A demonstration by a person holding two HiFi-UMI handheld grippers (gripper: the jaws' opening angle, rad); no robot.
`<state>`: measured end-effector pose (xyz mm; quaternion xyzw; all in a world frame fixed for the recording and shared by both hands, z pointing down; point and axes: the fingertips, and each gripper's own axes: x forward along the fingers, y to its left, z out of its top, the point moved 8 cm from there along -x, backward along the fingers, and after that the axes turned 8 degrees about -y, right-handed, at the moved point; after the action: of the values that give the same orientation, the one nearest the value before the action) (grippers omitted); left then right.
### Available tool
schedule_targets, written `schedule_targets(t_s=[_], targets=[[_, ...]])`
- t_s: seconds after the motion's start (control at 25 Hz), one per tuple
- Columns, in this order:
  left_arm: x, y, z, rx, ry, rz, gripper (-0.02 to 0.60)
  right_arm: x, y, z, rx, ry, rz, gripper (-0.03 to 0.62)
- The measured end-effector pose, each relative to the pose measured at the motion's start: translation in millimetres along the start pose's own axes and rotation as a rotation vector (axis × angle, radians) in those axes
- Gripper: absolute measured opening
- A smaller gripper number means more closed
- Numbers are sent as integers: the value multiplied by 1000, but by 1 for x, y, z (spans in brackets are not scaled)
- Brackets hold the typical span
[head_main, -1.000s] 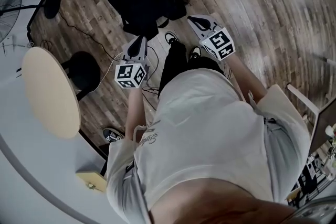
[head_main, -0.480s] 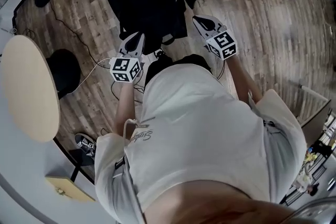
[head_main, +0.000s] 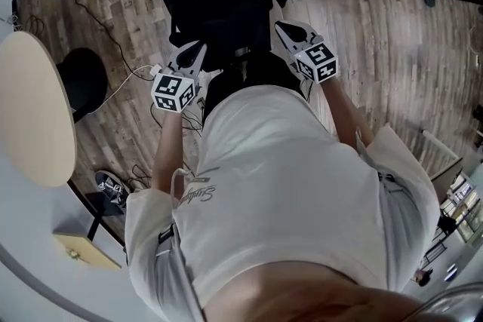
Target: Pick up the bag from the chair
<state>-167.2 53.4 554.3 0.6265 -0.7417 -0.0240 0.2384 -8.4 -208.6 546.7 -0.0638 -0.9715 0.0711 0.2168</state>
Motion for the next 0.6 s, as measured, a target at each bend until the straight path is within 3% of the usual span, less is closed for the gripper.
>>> schedule_targets(t_s=[0.16, 0.44, 0.6], targets=[[12, -7, -20, -77, 60, 17, 40, 6, -18, -18, 30, 35, 76, -6], [14, -7, -47, -180, 122, 181, 40, 29, -43, -65, -41, 148, 237, -6], [9, -9, -66, -230, 174, 239, 40, 36, -50, -98, 3, 225, 338, 14]])
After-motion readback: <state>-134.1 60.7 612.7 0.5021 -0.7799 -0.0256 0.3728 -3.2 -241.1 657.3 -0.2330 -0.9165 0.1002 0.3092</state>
